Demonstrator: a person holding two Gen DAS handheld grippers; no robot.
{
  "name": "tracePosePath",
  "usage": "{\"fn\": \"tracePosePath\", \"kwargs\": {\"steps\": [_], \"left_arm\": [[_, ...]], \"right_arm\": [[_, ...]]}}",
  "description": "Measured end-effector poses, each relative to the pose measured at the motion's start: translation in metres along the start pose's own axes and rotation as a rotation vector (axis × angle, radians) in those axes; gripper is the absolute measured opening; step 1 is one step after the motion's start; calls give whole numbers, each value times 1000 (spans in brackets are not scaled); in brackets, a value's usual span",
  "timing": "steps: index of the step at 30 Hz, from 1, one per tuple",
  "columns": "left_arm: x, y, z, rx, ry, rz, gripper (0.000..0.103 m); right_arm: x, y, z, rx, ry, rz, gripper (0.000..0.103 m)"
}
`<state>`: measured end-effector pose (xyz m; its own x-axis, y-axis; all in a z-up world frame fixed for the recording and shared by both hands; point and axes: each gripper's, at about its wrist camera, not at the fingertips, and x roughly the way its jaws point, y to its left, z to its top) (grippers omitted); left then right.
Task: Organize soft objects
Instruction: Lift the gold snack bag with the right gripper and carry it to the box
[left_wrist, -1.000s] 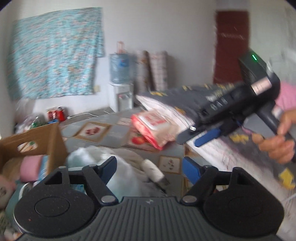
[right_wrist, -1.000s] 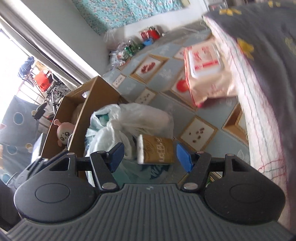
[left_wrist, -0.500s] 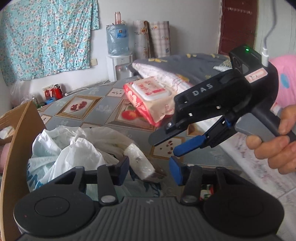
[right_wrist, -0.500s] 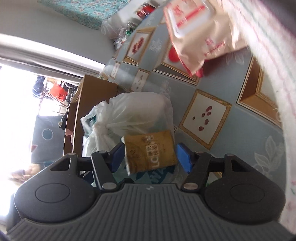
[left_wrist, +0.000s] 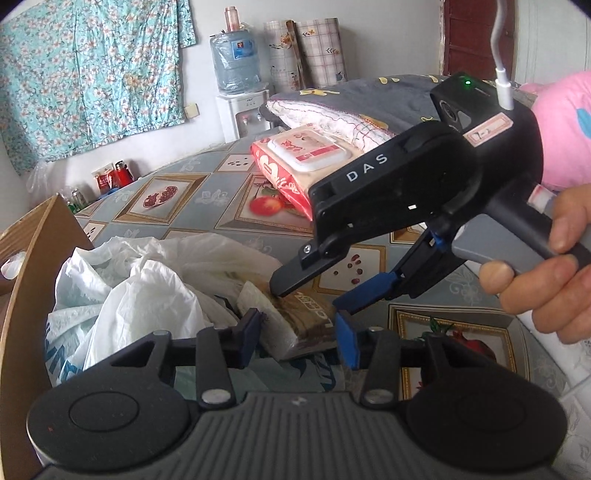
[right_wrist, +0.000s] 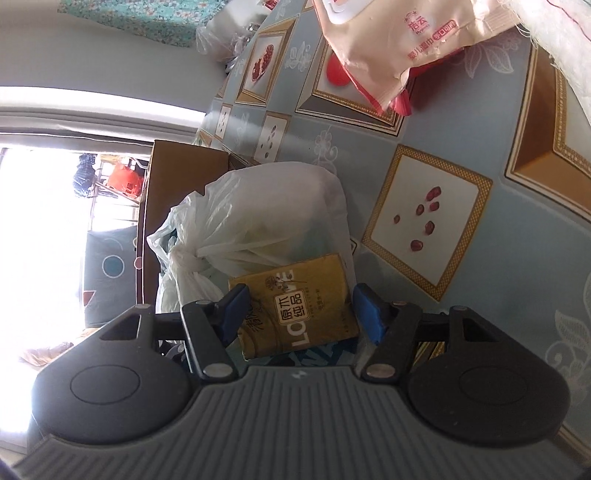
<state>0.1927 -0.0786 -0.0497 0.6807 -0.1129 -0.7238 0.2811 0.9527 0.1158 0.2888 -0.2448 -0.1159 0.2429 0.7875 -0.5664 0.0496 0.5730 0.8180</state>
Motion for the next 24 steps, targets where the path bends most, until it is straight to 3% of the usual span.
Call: {"fn": "tracePosePath", "kwargs": {"steps": [12,19,24], "left_arm": [[-39,-3,5,-49,-87,-50,45],[-100,4,6,-105,-217,-44,45],[-142,28,-2,-179,-278,19,45]], "right_arm": [[-50,35,-26,-50,-88,-8,63],[-81,101,-53,-191,-151,-12,63],[-76,162,-71,-330,-147,13,63]]}}
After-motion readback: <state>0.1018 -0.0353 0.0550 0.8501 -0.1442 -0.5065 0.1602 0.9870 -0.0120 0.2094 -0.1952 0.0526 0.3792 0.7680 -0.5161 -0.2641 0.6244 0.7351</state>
